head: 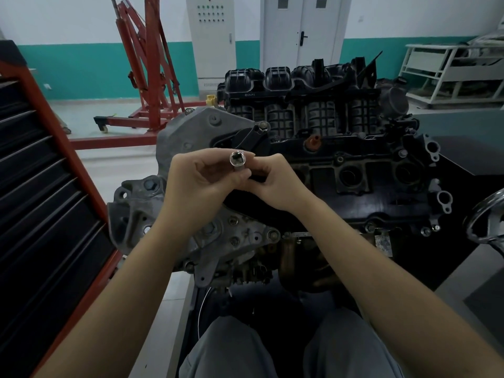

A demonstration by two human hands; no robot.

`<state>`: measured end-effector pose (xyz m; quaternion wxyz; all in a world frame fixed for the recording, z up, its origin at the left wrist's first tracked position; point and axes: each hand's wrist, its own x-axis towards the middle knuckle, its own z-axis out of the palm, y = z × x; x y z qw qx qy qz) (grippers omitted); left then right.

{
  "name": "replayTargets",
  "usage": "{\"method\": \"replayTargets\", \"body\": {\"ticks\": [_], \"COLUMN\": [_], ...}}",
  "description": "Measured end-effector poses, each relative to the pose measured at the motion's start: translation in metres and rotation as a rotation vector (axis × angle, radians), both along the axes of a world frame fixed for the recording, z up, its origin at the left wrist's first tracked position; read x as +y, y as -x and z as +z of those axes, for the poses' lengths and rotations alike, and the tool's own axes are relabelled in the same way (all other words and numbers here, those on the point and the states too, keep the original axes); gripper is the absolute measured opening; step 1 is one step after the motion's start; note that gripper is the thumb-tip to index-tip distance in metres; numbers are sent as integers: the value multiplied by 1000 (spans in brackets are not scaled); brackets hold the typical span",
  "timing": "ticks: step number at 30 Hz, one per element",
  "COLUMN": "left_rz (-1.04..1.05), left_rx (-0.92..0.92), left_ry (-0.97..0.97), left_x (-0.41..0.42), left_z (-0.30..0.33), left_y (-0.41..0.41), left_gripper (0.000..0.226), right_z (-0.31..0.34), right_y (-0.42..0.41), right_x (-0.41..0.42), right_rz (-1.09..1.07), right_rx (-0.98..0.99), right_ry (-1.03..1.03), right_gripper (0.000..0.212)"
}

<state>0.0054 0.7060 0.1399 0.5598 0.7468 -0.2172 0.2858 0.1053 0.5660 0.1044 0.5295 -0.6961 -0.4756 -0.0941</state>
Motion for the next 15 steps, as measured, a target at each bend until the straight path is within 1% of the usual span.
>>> {"method": "replayTargets", "body": {"ticks": [2, 3, 6, 8, 11, 13, 15], "left_rz": [-66, -49, 126, 157, 25, -57, -17], "left_rx": [16, 7, -48, -59, -20, 15, 18], "left_ry": [1, -11, -30, -19, 1, 13, -23], "left_x": [2, 1, -2, -4, -4, -2, -2], "left_z": [0, 0, -1, -1, 0, 0, 0], "left_y": [1, 1, 0, 0, 1, 3, 2], "left_gripper": [34, 32, 25, 24, 31, 30, 26], "right_z": [0, 0, 0, 1, 1, 2, 1], "right_y": [0, 0, -2, 0, 2, 3, 2], "right_x": [0, 0, -2, -2, 0, -1, -2], "right_rz": [-13, -24, -41, -23, 17, 1, -36], "right_rx": [11, 14, 8, 0, -11, 16, 26], "right_ry": [-24, -31, -39, -27, 10, 6, -2], "right_gripper": [28, 25, 17, 19, 29, 28, 24]}}
